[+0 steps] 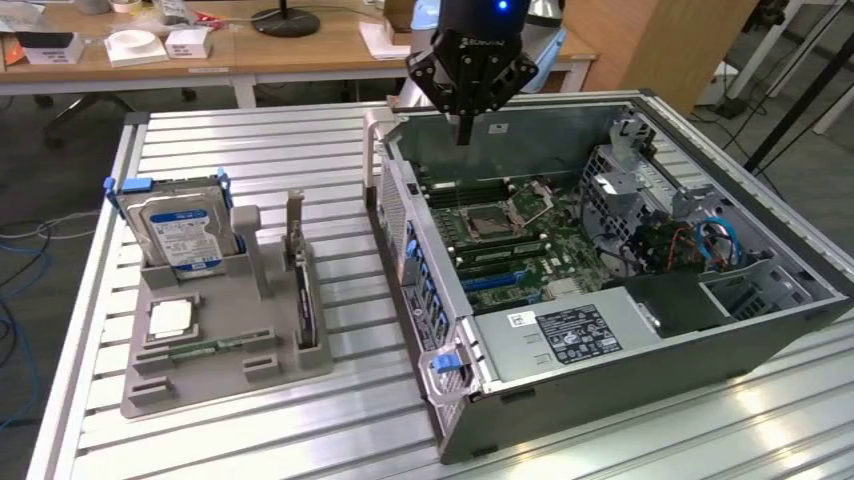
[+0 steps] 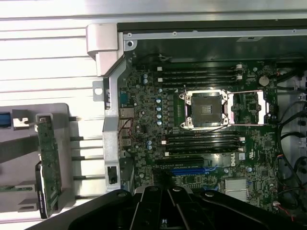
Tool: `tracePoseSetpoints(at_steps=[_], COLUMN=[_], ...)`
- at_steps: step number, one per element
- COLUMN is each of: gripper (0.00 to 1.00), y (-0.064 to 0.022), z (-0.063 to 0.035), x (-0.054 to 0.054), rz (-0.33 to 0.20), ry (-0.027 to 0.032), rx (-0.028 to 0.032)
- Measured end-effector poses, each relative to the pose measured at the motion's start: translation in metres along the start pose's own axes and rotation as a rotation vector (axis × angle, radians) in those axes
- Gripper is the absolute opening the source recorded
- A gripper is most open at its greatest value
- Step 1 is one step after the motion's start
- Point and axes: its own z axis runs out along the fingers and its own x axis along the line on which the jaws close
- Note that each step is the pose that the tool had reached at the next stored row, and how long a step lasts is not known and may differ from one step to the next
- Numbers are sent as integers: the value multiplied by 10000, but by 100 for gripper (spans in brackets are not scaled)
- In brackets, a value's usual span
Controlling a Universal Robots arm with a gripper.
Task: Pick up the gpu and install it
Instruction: 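Reach for the gpu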
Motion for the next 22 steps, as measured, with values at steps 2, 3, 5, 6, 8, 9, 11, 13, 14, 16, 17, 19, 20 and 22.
tracePoseSetpoints(at_steps=[2, 3, 5, 6, 8, 9, 11, 13, 14, 16, 17, 19, 20, 22], gripper=[11, 11, 11, 11, 11, 11, 11, 11, 11, 11, 11, 11, 11, 11], y=[0, -1, -1, -2, -2, -2, -2, -2, -2, -3, -3, -3, -3, -3], z=[0, 0, 0, -1, -1, -1, -1, -1, -1, -1, -1, -1, -1, -1], x=[8, 9, 13, 22, 26, 30, 32, 34, 35, 40, 41, 43, 44, 48], rz=[-1, 0, 1, 0, -1, -1, -1, 0, 0, -1, 0, 0, 0, 1], ry=[1, 0, 0, 1, 0, 1, 0, 1, 1, 1, 1, 1, 0, 0], rx=[0, 0, -1, 0, 0, 0, 0, 0, 0, 0, 0, 0, 0, 0])
